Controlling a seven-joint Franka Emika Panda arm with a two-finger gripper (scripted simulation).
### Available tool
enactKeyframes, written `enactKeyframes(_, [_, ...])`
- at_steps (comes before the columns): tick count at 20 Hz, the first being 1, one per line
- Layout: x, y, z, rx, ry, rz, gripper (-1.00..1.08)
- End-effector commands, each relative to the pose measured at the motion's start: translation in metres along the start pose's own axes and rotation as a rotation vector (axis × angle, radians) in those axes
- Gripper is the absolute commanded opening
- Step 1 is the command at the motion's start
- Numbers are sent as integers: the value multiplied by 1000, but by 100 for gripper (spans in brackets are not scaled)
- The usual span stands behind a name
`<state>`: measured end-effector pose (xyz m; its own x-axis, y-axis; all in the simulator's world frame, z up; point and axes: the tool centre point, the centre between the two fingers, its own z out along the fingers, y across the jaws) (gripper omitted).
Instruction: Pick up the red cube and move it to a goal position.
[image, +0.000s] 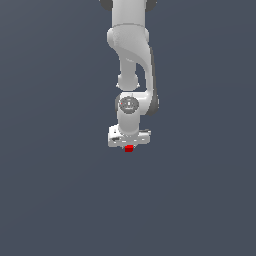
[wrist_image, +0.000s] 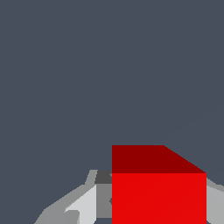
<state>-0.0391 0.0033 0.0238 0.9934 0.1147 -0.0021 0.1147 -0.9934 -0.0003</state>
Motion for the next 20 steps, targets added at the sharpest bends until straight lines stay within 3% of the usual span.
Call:
enactKeyframes(1, [1, 1, -7, 0, 2, 0, -100])
enactKeyframes(10, [5, 8, -63, 0, 2, 0, -100])
enactKeyframes(20, [14, 23, -170, 0, 2, 0, -100])
